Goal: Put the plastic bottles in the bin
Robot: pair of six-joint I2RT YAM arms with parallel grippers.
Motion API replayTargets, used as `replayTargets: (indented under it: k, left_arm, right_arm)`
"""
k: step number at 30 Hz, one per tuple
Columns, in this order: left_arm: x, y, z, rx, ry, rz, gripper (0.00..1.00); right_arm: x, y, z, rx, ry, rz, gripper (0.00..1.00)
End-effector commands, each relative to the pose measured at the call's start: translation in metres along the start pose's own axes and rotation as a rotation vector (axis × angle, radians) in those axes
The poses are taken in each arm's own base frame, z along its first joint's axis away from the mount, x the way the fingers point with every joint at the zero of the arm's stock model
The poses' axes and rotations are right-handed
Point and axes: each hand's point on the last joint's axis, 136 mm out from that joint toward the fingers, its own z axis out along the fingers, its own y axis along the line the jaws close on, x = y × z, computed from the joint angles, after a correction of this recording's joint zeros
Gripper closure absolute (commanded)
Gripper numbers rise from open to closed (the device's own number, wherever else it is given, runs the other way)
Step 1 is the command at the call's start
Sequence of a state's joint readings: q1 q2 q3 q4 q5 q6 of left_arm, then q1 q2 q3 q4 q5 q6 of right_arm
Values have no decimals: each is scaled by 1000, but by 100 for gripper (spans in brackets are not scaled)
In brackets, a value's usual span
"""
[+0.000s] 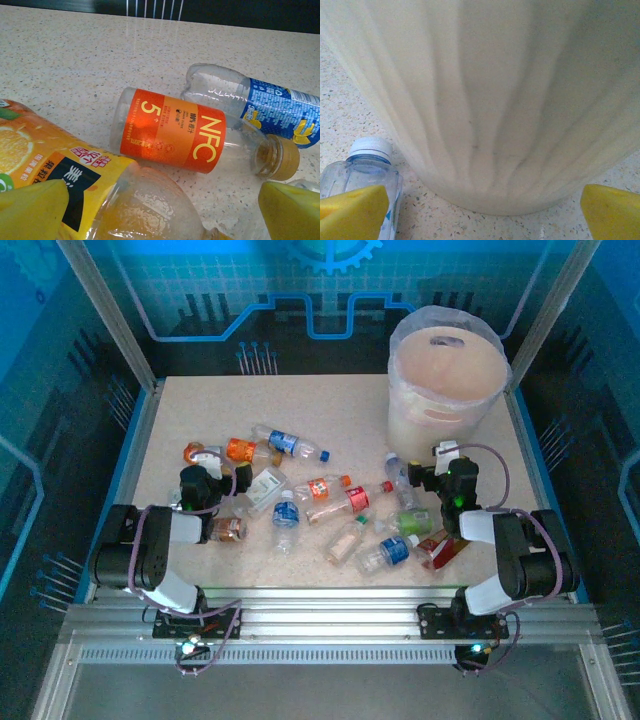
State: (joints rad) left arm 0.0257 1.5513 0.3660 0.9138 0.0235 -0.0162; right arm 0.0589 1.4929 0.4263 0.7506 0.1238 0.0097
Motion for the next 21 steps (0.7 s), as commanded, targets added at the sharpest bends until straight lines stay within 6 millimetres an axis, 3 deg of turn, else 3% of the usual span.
replayTargets:
  k: [1, 8, 18, 21]
  left_arm:
    - [-10, 2, -1, -23, -40, 12, 1]
    - [-25, 4, -15, -42, -70, 4, 1]
    - [-41, 4, -27, -57, -82, -2, 1]
    - [-58, 0, -36, -50, -126, 6, 1]
  right_arm:
    - [-1, 2, 0, -2, -15, 2, 0]
    - [-1, -2, 0, 19, -11, 11, 0]
    - [-19, -16, -13, 76, 4, 43, 0]
    - [-27, -25, -22, 127, 36, 73, 0]
